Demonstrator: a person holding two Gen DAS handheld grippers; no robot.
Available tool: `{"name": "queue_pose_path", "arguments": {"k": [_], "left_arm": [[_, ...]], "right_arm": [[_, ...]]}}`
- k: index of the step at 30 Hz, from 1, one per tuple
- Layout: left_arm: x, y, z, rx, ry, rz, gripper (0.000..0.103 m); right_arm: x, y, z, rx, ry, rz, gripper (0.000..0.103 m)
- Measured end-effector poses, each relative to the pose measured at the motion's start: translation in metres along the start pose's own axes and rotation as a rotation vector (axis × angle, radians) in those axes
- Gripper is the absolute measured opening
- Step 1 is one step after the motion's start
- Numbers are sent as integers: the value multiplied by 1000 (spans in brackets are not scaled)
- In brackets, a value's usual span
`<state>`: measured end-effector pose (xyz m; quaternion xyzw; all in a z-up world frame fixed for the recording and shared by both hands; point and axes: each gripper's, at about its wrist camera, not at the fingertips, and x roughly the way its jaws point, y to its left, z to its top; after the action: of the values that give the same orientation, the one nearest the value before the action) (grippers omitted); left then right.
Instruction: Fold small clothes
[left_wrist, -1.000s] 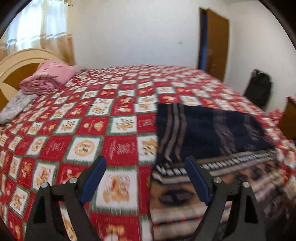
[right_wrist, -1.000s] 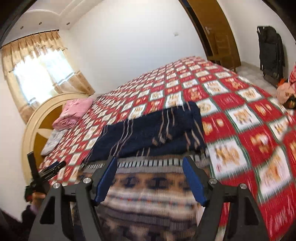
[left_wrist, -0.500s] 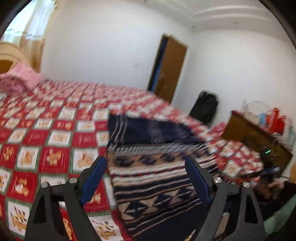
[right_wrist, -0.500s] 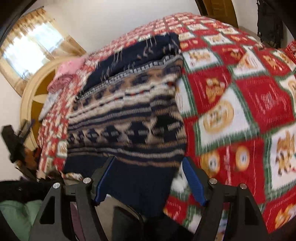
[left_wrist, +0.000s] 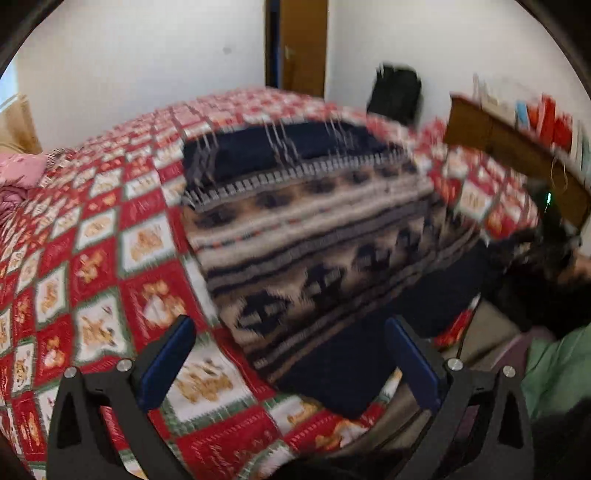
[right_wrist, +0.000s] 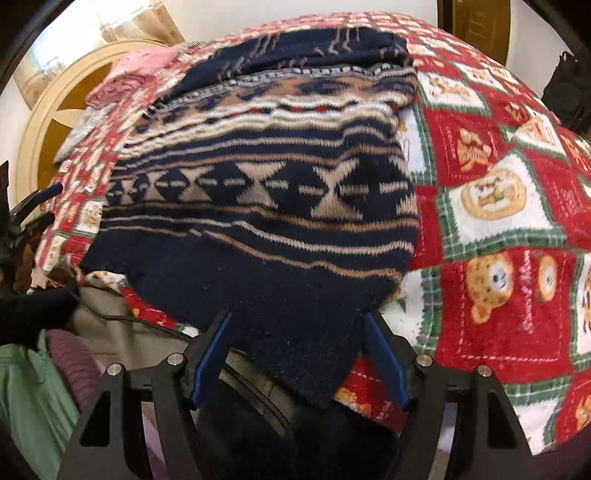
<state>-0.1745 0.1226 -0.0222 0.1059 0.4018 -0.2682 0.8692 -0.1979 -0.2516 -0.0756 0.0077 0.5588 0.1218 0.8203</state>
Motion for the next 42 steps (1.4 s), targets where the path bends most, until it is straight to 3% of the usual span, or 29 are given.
{"name": "queue_pose_path", "arguments": {"k": [2, 5, 7, 8, 9, 11, 12, 15, 16, 17, 18, 19, 20, 24, 27, 28, 29, 31, 35, 37, 40, 42], "left_arm": [[10, -2, -6, -22, 45, -43, 103], [30, -2, -13, -81, 128, -107, 103], [41, -2, -16, -129, 160, -147, 103], [45, -2, -19, -149, 176, -166, 102], [53, -2, -23, -179, 206, -191, 101], [64, -1, -30, -213, 250, -222, 86], [73, -2, -35, -238, 285, -238, 84], [71, -7, -38, -235, 271, -246, 82], [70, -7, -38, -231, 269, -255, 74], [67, -7, -37, -232, 269, -266, 55], [67, -6, -37, -243, 275, -281, 43], [67, -2, -37, -261, 285, -295, 19], [67, 2, -38, -281, 298, -304, 11], [58, 15, -40, -301, 290, -282, 11], [44, 21, -40, -271, 281, -292, 17], [42, 21, -40, -253, 298, -279, 31], [42, 20, -40, -239, 320, -262, 54], [41, 20, -42, -220, 363, -221, 77], [62, 18, -45, -306, 387, -328, 77], [75, 4, -50, -262, 422, -292, 77], [73, -2, -47, -242, 403, -288, 78], [72, 7, -46, -300, 387, -307, 67]], "right_arm": [[6, -8, -2, 29, 22, -16, 69], [6, -21, -4, 105, 21, 73, 67], [9, -22, -5, 111, 21, 117, 53], [12, -22, -6, 110, 27, 130, 34], [16, -22, -6, 115, 34, 138, 22], [19, -28, -8, 140, 37, 158, 20], [18, -31, -9, 150, 31, 172, 16], [15, -29, -8, 148, 8, 206, 12], [13, -26, -8, 144, -1, 214, 12], [10, -25, -7, 145, -16, 230, 11], [5, -27, -7, 152, -35, 250, 11], [-1, -29, -5, 166, -62, 278, 11], [-3, -31, -4, 174, -78, 296, 11], [-20, -37, 0, 210, -145, 372, 11], [-19, -30, 3, 181, -138, 340, 11], [-17, -28, 3, 175, -130, 333, 11], [-16, -28, 3, 175, -122, 331, 11], [-12, -26, 3, 182, -113, 326, 11], [-11, -33, 2, 204, -118, 338, 11], [-12, -33, 2, 210, -121, 343, 11], [-11, -34, 1, 214, -119, 351, 11], [-10, -35, 1, 217, -117, 352, 11]]}}
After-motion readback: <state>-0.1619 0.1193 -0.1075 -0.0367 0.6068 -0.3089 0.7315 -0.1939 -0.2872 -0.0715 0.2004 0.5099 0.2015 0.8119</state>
